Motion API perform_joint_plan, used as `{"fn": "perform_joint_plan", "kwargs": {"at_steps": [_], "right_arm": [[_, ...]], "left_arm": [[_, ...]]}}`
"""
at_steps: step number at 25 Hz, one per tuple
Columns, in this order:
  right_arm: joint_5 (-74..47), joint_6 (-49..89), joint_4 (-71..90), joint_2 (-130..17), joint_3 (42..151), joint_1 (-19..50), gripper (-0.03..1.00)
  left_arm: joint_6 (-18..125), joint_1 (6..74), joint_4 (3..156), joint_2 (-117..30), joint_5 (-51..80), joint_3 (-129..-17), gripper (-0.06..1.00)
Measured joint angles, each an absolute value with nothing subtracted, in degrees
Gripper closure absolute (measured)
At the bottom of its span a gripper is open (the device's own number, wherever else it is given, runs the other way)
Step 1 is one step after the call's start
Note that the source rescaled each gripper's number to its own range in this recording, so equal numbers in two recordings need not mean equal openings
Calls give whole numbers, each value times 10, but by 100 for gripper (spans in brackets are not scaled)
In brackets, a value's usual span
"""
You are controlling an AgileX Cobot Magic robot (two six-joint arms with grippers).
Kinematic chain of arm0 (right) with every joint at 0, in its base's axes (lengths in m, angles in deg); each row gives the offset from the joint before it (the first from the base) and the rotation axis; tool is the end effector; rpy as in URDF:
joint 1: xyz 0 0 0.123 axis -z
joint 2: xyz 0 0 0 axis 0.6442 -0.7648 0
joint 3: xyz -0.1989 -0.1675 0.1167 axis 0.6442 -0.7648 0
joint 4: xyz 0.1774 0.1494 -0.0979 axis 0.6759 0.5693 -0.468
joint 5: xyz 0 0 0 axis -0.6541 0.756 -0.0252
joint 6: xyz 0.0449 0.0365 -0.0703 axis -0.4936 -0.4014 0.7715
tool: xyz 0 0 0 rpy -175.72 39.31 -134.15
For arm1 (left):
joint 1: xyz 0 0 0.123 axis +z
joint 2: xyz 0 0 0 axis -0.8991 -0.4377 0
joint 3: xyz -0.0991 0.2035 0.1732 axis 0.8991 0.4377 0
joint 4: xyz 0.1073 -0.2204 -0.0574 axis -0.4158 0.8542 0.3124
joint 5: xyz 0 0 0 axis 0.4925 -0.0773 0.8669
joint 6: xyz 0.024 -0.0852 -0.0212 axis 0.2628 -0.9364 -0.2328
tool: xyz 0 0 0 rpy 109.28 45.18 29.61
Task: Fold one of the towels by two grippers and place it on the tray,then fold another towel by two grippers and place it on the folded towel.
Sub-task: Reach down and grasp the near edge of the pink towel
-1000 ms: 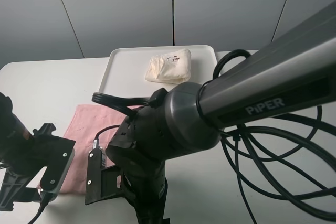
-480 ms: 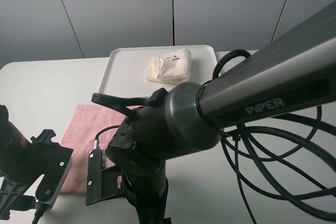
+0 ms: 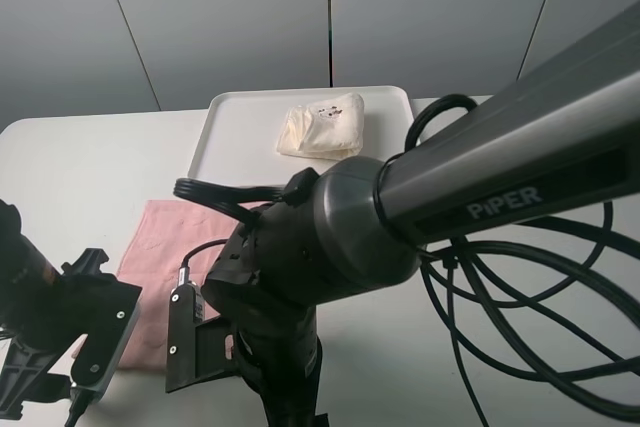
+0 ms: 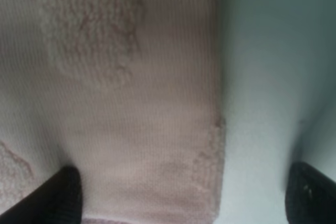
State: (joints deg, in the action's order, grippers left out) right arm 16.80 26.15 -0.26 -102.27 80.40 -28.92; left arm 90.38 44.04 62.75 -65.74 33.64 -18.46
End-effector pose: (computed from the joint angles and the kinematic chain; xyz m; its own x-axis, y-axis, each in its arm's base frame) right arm 0.1268 0.3255 0.0840 0.1662 -0.9861 -0.0019 -0.9858 -0.1661 -0.0256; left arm 0.1810 -0.0639 0.0905 0.0583 0.9982 0.0106 0.9976 -0.0587 0.0373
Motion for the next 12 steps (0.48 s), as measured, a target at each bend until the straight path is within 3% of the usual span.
{"fn": "perform_joint_plan", "kwargs": {"at_steps": [12], "right_arm": [[169, 262, -3, -1024, 804, -289, -3]], "left_arm": [[904, 440, 628, -656, 300, -167, -1]]}}
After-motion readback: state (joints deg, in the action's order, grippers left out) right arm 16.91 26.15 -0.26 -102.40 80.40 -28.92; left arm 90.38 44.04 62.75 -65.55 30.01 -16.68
